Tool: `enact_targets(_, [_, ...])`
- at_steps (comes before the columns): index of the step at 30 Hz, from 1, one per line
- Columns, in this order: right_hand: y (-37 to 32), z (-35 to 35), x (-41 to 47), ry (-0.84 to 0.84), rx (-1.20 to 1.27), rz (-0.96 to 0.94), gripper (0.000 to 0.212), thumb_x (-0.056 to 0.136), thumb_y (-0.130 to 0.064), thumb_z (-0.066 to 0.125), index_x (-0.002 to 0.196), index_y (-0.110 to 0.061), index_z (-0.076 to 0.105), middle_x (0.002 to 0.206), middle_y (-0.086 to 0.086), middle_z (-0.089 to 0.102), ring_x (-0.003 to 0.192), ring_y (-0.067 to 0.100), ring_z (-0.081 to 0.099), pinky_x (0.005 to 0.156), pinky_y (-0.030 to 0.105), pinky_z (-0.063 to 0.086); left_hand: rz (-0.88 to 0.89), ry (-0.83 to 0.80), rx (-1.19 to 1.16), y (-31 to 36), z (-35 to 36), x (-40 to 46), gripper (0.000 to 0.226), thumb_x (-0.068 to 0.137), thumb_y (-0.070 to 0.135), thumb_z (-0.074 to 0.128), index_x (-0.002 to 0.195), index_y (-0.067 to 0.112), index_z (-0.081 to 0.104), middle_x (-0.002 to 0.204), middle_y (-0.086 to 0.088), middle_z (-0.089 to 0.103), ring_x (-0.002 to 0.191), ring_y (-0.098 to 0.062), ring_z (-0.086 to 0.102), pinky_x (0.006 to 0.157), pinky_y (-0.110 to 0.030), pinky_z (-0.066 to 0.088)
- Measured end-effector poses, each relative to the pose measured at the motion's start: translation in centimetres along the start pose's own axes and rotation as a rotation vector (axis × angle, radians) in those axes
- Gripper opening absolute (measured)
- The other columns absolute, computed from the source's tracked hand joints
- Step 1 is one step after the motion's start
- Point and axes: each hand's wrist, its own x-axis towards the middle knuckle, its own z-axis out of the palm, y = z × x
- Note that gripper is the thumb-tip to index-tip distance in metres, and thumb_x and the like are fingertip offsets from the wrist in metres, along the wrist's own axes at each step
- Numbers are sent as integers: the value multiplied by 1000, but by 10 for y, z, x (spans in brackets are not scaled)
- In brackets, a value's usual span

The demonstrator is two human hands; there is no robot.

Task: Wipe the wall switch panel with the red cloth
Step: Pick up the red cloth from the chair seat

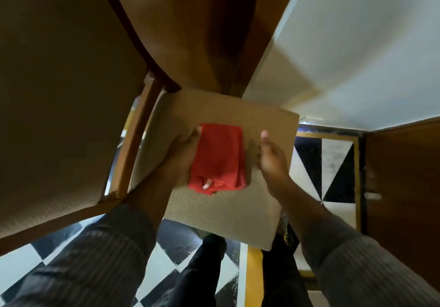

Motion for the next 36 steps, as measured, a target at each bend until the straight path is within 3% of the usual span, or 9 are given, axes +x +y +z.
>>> enact_targets(2, [12,12,16,17,-46,-5,43,96,-58,53,80,-21,68,79,-2,69,77,17,65,69,33,51,4,-441,35,-12,10,11,40,101,45,55,107,9,70,110,-9,71,97,-23,68,79,-30,52])
enact_targets(3, [17,17,22,-3,-78,-15,35,98,-50,56,84,-22,70,78,-6,67,76,15,64,66,30,49,9,-498,77,-20,14,17,43,100,45,56,111,5,70,113,-12,72,101,-27,68,85,-35,53])
enact_targets(7, [26,36,44,-75,-189,-46,27,94,-35,67,110,-15,73,99,2,75,92,22,71,87,42,58,23,-392,176,-29,36,27,51,87,44,73,117,3,70,117,-18,74,108,-34,69,95,-42,55])
enact_targets(12, [33,47,49,-76,-193,2,18,91,-17,69,107,-10,70,103,9,73,97,29,69,92,49,56,-60,-377,137,-32,57,13,52,84,29,79,126,1,63,129,-20,68,117,-36,65,99,-37,52])
enact_targets(14, [29,42,43,-83,-128,14,10,92,-11,66,96,-19,68,99,6,73,94,25,69,88,39,58,-172,-429,-57,-28,53,6,40,87,26,76,120,6,67,123,-17,72,107,-31,68,97,-39,54])
enact_targets(17, [10,25,27,-108,-84,-50,18,94,-7,63,90,-24,66,89,-5,72,79,9,68,58,10,50,-265,-496,-254,-15,39,-4,36,91,26,71,124,11,64,122,-14,72,110,-32,69,102,-50,54])
enact_targets(19, [-11,8,12,-126,-89,-114,18,96,-9,61,90,-25,67,88,-8,71,71,0,67,57,9,47,-272,-531,-349,2,26,-17,22,93,25,70,113,16,66,115,-12,74,107,-33,71,100,-54,56])
enact_targets(24, [-71,-49,-39,-133,-18,-229,22,98,-8,57,92,-26,68,96,-2,74,91,17,71,84,34,57,-120,-620,-462,60,-8,-60,11,95,21,67,105,19,70,92,-1,81,83,-19,78,72,-35,64])
enact_targets(36, [-177,-180,-180,16,375,-482,17,101,-9,53,105,-20,66,97,0,76,87,13,72,74,28,60,241,-869,-658,218,-81,-191,11,97,10,61,102,17,67,86,-4,79,73,-16,76,62,-29,61])
